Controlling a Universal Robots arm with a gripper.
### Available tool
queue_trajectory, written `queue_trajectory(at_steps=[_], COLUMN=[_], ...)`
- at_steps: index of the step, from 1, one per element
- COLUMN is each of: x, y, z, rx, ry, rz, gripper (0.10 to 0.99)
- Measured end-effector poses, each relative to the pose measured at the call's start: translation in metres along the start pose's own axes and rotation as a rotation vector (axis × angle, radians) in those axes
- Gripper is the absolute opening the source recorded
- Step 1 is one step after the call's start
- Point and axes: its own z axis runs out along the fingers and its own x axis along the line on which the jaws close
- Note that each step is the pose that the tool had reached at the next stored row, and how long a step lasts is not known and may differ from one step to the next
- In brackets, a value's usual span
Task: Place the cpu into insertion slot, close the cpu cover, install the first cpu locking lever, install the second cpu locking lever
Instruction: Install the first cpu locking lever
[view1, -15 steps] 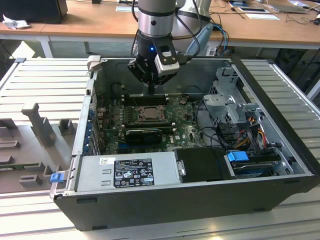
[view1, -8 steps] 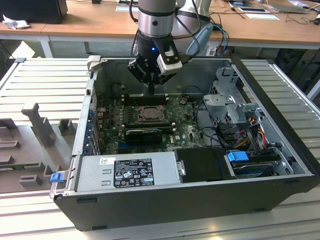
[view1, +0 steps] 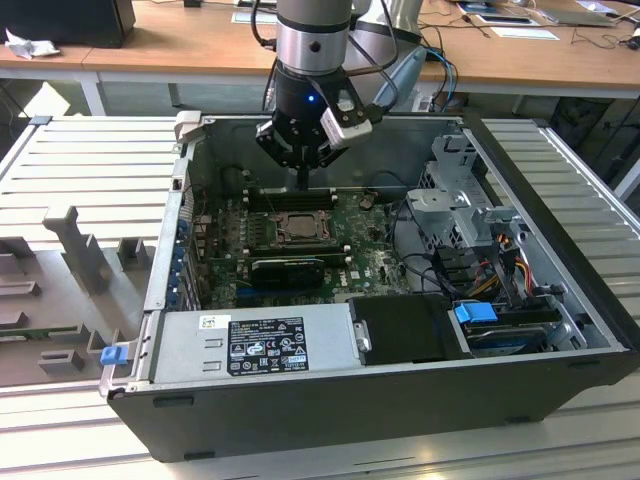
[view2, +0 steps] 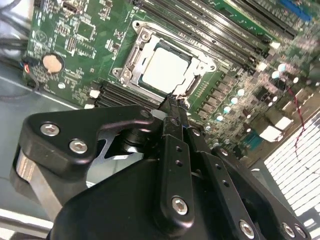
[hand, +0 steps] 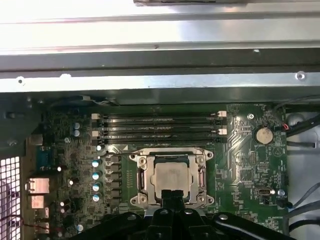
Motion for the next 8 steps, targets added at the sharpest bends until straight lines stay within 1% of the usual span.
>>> queue_trajectory(at_steps=[5,8], x=[-0.0001,0.0015], y=[0.0000,-0.0001], z=[0.0002,0.0003], rx=[0.001,0.001], ry=[0.0001,-0.0017], rz=[-0.092,-0.099], gripper=[0.106,0.106])
